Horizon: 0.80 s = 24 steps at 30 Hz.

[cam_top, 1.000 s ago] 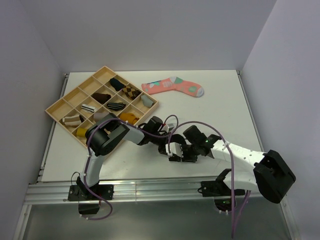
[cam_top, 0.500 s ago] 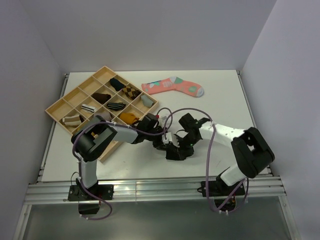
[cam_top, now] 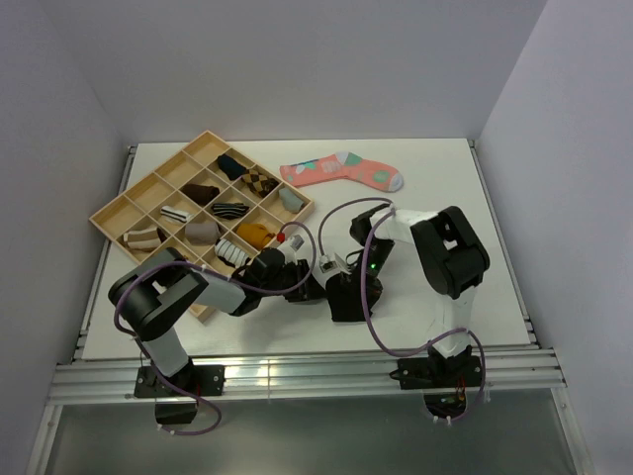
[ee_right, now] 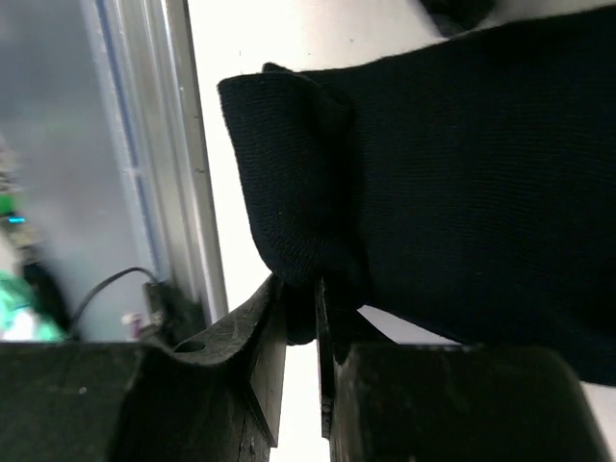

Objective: Roll the socks
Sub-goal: Roll the sock at the center of the board.

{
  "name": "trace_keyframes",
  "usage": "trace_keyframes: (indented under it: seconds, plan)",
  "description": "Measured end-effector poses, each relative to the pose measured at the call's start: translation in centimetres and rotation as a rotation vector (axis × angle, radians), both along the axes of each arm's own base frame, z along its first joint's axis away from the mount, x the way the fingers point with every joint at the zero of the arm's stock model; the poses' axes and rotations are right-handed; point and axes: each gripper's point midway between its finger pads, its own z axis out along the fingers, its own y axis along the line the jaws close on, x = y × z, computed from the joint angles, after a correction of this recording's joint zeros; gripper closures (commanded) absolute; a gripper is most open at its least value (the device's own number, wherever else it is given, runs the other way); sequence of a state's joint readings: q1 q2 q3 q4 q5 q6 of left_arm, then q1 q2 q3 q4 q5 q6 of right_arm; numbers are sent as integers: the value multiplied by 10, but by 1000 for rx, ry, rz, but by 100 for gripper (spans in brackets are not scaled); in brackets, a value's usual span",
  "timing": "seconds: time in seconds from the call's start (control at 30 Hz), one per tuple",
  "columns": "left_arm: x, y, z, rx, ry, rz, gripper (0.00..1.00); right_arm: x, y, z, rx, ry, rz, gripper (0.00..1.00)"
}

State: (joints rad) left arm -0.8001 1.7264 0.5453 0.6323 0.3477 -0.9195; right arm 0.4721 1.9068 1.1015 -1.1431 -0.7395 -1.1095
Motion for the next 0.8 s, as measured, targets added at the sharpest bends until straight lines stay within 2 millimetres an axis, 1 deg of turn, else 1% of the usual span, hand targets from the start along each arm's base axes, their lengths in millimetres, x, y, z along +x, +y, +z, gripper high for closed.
trace_keyframes:
  seconds: [0.07, 0.13, 0.23, 0.33, 0.57, 0.67, 0.8]
  plan:
    - [-3, 0, 2, -4, -50, -4, 60, 2, 0, 0, -24, 47, -14, 82]
    - [-8, -3, 8, -19, -107, -22, 59, 3, 1, 0, -48, 92, -28, 82]
    - [-18, -15, 19, -43, -194, -60, 57, 3, 0, -1, -77, 133, -46, 82]
    - [-25, -26, 27, -50, -265, -95, 56, 3, 0, -1, -97, 154, -63, 82]
    - [-28, -50, 44, -63, -382, -154, 56, 2, 1, -2, -134, 193, -93, 82]
    - [-28, -56, 41, -53, -400, -174, 56, 2, 1, -2, -142, 196, -101, 82]
    - [-30, -60, 27, -15, -400, -200, 56, 2, 1, -2, -148, 199, -107, 82]
